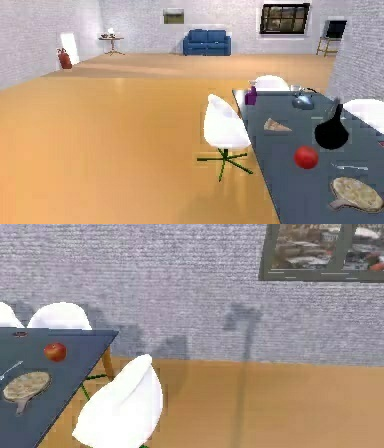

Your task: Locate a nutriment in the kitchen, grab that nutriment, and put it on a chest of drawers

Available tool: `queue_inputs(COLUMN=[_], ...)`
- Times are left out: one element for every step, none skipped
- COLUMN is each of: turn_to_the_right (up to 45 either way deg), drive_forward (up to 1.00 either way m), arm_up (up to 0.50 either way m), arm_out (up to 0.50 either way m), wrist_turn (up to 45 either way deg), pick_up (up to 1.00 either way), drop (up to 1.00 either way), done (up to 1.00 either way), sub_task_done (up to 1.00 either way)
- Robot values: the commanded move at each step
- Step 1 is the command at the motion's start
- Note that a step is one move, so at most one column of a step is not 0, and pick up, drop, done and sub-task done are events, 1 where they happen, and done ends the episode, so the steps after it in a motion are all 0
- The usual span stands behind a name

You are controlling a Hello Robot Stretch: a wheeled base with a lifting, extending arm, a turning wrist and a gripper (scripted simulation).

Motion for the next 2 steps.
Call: queue_inputs(turn_to_the_right=[-39.0,45.0], drive_forward=[0.00,0.00], arm_up=[0.00,0.00], arm_out=[0.00,0.00], wrist_turn=[0.0,0.0], pick_up=[0.00,0.00], drop=[0.00,0.00], done=[0.00,0.00], sub_task_done=[0.00,0.00])
